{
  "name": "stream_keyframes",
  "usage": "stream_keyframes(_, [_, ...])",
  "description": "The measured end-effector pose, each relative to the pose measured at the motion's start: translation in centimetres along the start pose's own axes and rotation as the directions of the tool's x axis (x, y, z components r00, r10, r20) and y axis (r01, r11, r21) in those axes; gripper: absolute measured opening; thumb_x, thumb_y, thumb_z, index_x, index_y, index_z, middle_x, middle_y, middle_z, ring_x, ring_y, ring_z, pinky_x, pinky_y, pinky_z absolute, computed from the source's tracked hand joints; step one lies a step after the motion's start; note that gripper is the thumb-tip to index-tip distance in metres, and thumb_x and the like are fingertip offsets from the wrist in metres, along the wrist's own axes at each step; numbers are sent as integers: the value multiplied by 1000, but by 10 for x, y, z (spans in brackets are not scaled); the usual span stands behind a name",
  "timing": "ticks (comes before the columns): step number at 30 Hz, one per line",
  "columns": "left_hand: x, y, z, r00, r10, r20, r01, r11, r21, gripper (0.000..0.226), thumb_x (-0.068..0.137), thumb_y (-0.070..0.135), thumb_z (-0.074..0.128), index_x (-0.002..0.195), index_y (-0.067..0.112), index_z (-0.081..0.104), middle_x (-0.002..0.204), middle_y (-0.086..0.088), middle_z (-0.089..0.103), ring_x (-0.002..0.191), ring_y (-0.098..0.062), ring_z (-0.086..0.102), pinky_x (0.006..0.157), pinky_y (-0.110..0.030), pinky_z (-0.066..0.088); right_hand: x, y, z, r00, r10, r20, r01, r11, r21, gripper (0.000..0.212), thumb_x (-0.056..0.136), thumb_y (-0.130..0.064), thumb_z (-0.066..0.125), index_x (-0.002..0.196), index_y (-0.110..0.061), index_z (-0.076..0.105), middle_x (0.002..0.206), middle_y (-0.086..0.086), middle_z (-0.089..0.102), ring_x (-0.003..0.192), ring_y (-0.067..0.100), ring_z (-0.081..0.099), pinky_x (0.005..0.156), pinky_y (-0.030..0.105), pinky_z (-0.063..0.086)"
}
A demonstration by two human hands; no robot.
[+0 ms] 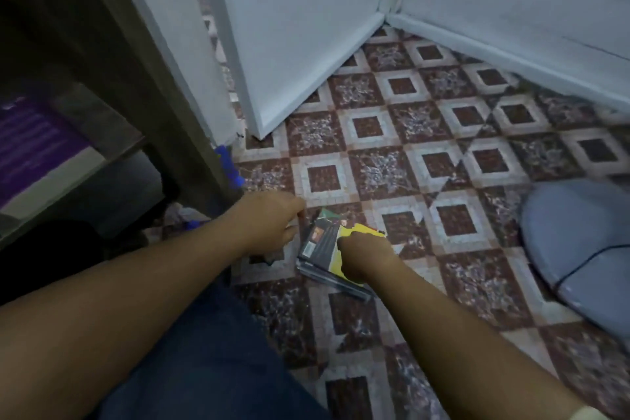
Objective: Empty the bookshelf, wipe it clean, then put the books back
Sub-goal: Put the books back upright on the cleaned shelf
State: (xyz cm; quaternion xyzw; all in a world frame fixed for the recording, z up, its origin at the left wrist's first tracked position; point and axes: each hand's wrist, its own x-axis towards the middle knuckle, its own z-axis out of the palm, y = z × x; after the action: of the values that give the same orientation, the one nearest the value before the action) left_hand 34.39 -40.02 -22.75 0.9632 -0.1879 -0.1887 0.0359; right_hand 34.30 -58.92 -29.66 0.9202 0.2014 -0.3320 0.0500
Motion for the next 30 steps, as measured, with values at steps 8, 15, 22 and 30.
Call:
stream_keyframes(8, [68,-9,55,996,-2,93,0,1000,23,39,97,33,47,134,23,40,130,1,47,115,-19,47,91,-35,44,64,28,62,996,85,-18,-84,995,58,39,94,-19,53,133,-15,46,130,11,45,117,31,46,84,39,41])
stream_keyframes(15, [82,-30,94,995,-28,99,27,999,19,40,96,34,49,133,25,40,129,1,46,111,-18,46,87,-31,41,122,20,106,991,109,-73,-101,990,98,54,90,-22,62,138,-15,39,137,13,38,123,33,41,94,42,40])
stream_keyframes(22, [83,-42,113,995,-8,100,4,999,42,39,93,36,51,129,25,41,122,2,48,112,-19,47,94,-34,42,155,16,148,985,159,-68,-154,986,65,93,96,-25,56,153,-23,-17,158,23,-16,145,46,-8,118,51,8])
stream_keyframes(30, [88,-42,118,993,-46,109,46,999,7,41,93,36,51,130,24,40,124,2,48,114,-19,46,95,-34,39,153,8,146,993,106,-55,-101,991,92,79,99,-9,47,154,-12,-10,156,31,-12,143,53,-5,117,56,11])
